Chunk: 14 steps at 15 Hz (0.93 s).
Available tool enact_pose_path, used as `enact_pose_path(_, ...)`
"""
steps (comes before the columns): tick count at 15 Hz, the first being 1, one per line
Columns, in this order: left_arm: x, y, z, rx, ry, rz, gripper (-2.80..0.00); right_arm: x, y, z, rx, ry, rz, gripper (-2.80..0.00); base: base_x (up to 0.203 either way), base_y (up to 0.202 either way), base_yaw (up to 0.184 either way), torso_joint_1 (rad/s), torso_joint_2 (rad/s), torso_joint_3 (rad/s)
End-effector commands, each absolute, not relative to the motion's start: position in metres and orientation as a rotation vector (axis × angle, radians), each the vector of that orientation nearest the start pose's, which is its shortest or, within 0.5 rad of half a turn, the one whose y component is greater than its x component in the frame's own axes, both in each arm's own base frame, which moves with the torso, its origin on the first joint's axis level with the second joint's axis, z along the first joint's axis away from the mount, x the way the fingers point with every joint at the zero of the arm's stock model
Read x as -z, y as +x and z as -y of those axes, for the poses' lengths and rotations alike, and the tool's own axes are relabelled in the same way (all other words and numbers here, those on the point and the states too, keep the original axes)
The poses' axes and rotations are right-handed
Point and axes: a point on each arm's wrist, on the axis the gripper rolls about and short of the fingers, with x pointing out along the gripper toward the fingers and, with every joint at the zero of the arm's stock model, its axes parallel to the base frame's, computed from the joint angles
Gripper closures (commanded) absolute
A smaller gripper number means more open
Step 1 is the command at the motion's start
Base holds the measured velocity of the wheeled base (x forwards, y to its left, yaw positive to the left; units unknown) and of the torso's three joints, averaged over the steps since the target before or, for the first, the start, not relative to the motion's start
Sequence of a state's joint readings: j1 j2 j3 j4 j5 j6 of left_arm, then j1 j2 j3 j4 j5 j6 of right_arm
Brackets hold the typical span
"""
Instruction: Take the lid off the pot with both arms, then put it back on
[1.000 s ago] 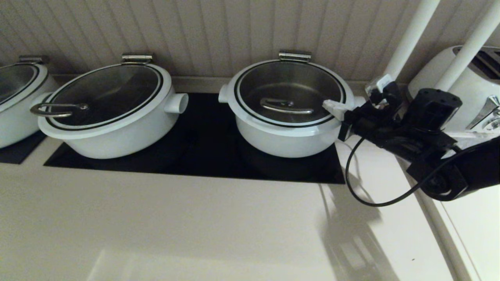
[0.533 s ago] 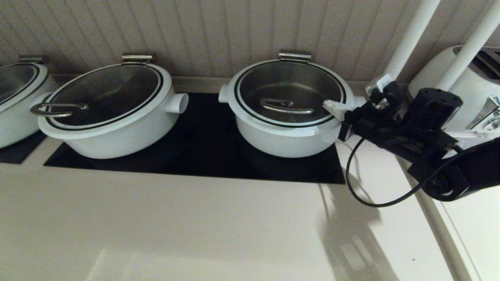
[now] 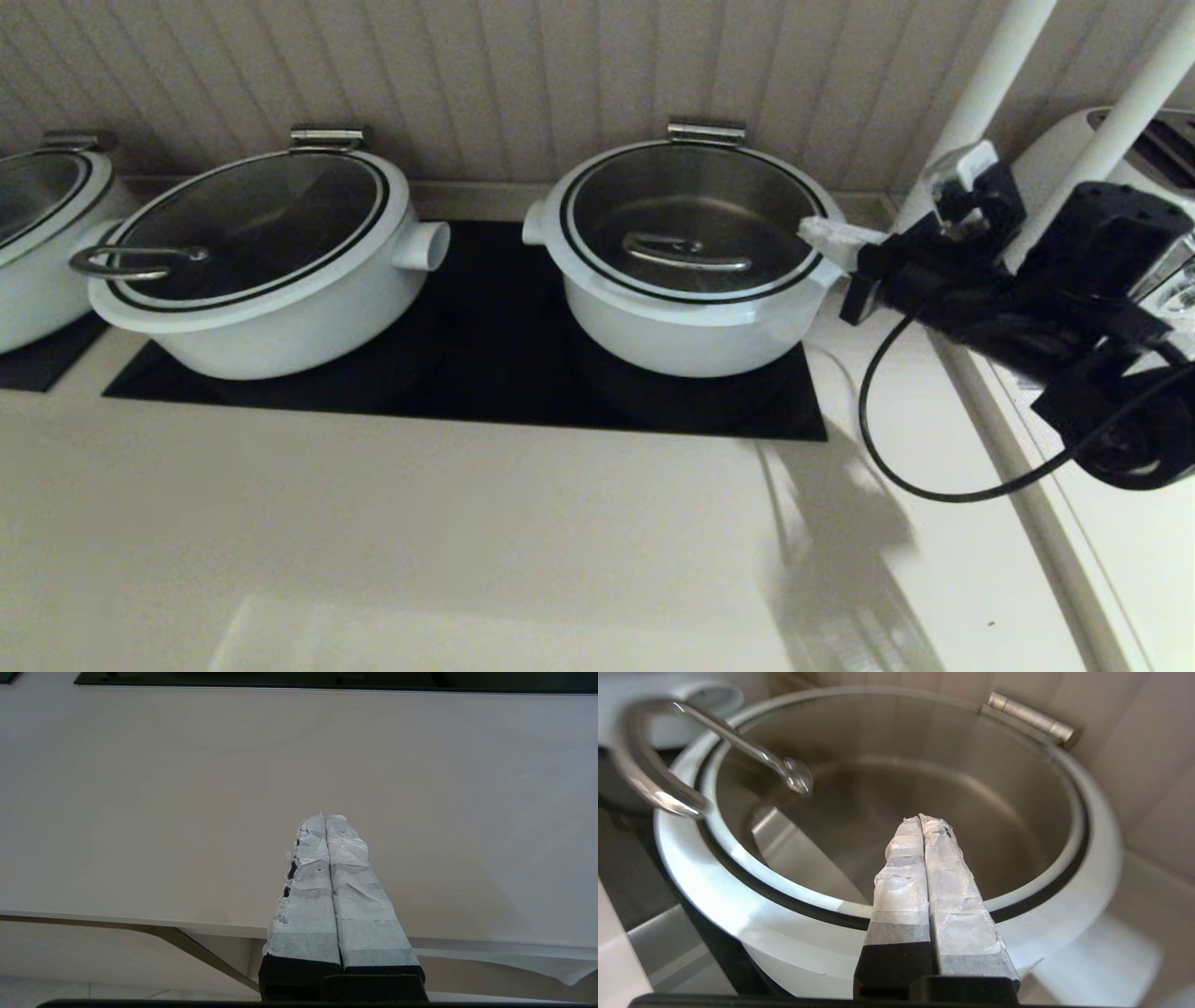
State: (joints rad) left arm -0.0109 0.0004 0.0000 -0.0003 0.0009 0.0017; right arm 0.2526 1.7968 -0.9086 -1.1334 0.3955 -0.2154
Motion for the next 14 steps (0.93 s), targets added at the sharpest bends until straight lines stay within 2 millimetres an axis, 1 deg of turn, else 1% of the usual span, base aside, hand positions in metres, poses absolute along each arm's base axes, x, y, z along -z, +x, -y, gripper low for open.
enact_pose_path(1, -0.075, -0.023, 0.0, 0.009, 0.003, 0.0, 0.0, -0.248, 0.299, -0.086, -0.585, -0.224, 0.378, 0.0, 0.0, 0.0, 0.0, 0.0, 0.0, 0.0)
enact_pose_path(2, -0.075, -0.023, 0.0, 0.009, 0.003, 0.0, 0.0, -0.252, 0.292, -0.084, -0.572, -0.221, 0.385, 0.0, 0.0, 0.0, 0.0, 0.0, 0.0, 0.0)
enact_pose_path(4, -0.075, -0.023, 0.0, 0.009, 0.003, 0.0, 0.0, -0.25, 0.275, -0.077, -0.56, -0.21, 0.368, 0.0, 0.0, 0.0, 0.0, 0.0, 0.0, 0.0)
enact_pose_path(6, -0.075, -0.023, 0.0, 0.009, 0.002, 0.0, 0.0, -0.25, 0.252, -0.07, -0.532, -0.171, 0.352, 0.0, 0.0, 0.0, 0.0, 0.0, 0.0, 0.0)
enact_pose_path(8, -0.075, -0.023, 0.0, 0.009, 0.003, 0.0, 0.0, -0.245, 0.228, -0.058, -0.46, -0.142, 0.329, 0.0, 0.0, 0.0, 0.0, 0.0, 0.0, 0.0)
enact_pose_path(10, -0.075, -0.023, 0.0, 0.009, 0.002, 0.0, 0.0, -0.236, 0.199, -0.039, -0.379, -0.141, 0.306, 0.0, 0.0, 0.0, 0.0, 0.0, 0.0, 0.0)
enact_pose_path(11, -0.075, -0.023, 0.0, 0.009, 0.002, 0.0, 0.0, -0.228, 0.181, -0.027, -0.332, -0.145, 0.29, 0.0, 0.0, 0.0, 0.0, 0.0, 0.0, 0.0)
enact_pose_path(13, -0.075, -0.023, 0.0, 0.009, 0.002, 0.0, 0.0, -0.211, 0.146, -0.014, -0.273, -0.149, 0.266, 0.0, 0.0, 0.0, 0.0, 0.0, 0.0, 0.0)
enact_pose_path(14, -0.075, -0.023, 0.0, 0.009, 0.003, 0.0, 0.0, -0.203, 0.129, -0.012, -0.259, -0.149, 0.258, 0.0, 0.0, 0.0, 0.0, 0.0, 0.0, 0.0)
